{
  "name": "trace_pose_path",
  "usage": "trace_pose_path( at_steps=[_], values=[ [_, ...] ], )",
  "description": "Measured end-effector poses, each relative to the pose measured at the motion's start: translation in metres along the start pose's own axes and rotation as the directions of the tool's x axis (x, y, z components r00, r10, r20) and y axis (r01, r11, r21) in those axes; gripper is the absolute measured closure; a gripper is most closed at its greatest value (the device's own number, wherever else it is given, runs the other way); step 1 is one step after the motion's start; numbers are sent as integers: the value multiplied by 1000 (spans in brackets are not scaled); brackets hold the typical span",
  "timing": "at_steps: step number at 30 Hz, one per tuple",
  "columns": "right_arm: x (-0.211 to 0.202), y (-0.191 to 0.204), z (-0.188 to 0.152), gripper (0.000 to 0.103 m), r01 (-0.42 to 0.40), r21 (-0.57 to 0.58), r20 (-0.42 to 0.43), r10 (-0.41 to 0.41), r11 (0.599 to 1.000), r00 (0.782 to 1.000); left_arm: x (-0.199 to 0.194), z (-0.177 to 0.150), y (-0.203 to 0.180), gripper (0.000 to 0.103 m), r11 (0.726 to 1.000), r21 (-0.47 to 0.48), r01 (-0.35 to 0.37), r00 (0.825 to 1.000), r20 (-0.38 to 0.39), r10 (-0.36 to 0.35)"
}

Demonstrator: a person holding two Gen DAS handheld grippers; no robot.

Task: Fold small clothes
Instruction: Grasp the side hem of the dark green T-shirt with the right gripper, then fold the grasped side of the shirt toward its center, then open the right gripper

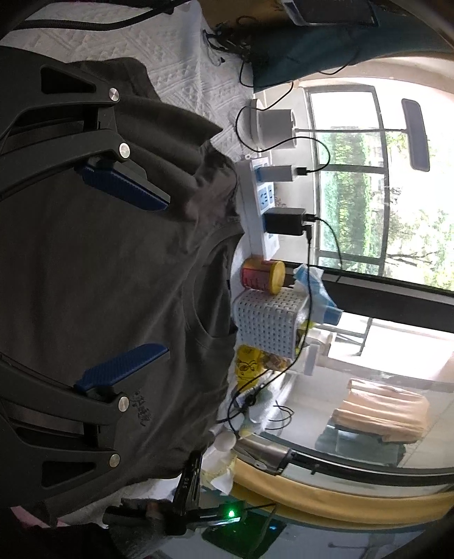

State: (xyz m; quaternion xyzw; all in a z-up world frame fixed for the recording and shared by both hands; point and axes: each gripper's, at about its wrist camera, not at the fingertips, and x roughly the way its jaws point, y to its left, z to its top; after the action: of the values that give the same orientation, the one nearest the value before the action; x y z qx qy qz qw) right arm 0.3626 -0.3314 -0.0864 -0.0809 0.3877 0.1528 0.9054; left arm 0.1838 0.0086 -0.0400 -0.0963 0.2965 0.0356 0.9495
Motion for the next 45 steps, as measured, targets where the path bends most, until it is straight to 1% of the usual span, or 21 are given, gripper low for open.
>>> trace_pose_path(
  at_steps=[3, 4, 6, 11, 14, 17, 20, 22, 28, 30, 32, 34, 35, 36, 37, 38, 39, 42, 45],
  values=[
    [-20, -5, 3, 96, 42, 21, 35, -42, 999, 998, -6, -1, 5, 21, 1000, -6, 9, 1000, 17, -9],
    [-24, -4, 4, 96, 45, 25, 44, -46, 999, 998, -7, -1, 6, 21, 1000, -1, 1, 1000, 20, -1],
    [-38, 1, 7, 96, 17, 38, 79, -20, 999, 997, -12, -1, 7, 21, 1000, 11, -9, 999, 31, 9],
    [-67, 40, 19, 96, 7, -17, 154, -4, 1000, 988, -32, 0, 17, 21, 1000, 17, 10, 997, 76, -12],
    [-84, 68, 23, 96, -12, -54, 198, 22, 998, 980, -42, -2, 30, 21, 1000, 10, 10, 996, 92, -11],
    [-86, 94, 22, 96, -28, -100, 207, 49, 995, 977, -50, -5, 44, 21, 1000, -1, 12, 995, 102, -12],
    [-81, 119, 16, 96, -88, -150, 191, 116, 985, 975, -56, -9, 56, 21, 1000, -12, 21, 994, 105, -19],
    [-67, 133, 12, 96, -122, -159, 137, 145, 980, 980, -58, -11, 64, 21, 1000, -17, 21, 995, 100, -19],
    [-38, 161, -18, 95, -138, -223, 30, 148, 965, 989, -62, -18, 79, 21, 999, -36, 24, 996, 87, -21],
    [-33, 167, -26, 95, -139, -242, 23, 149, 960, 989, -61, -21, 82, 21, 998, -48, 30, 996, 79, -27],
    [-28, 169, -32, 95, -144, -264, -8, 147, 954, 989, -61, -22, 82, 21, 998, -54, 35, 997, 74, -31],
    [-30, 168, -37, 92, -151, -282, -19, 152, 947, 988, -62, -23, 79, 21, 998, -54, 38, 997, 72, -34],
    [-34, 167, -39, 87, -157, -287, -17, 158, 945, 987, -62, -23, 77, 21, 998, -51, 39, 997, 72, -36],
    [-39, 164, -41, 78, -157, -288, -8, 162, 945, 987, -62, -23, 74, 21, 998, -47, 41, 997, 71, -37],
    [-44, 163, -42, 71, -153, -286, 0, 160, 946, 987, -62, -23, 72, 21, 998, -43, 42, 997, 70, -39],
    [-49, 158, -44, 57, -149, -280, 8, 157, 948, 988, -62, -23, 68, 21, 998, -37, 44, 997, 67, -42],
    [-56, 150, -46, 51, -144, -267, 21, 155, 953, 988, -62, -23, 66, 21, 998, -34, 45, 997, 66, -43],
    [-65, 133, -48, 51, -139, -225, 29, 149, 964, 988, -61, -23, 56, 21, 999, -20, 49, 997, 59, -47],
    [-67, 115, -56, 51, -145, -177, 15, 150, 974, 989, -59, -23, 46, 21, 999, -11, 52, 998, 47, -52]
  ],
)
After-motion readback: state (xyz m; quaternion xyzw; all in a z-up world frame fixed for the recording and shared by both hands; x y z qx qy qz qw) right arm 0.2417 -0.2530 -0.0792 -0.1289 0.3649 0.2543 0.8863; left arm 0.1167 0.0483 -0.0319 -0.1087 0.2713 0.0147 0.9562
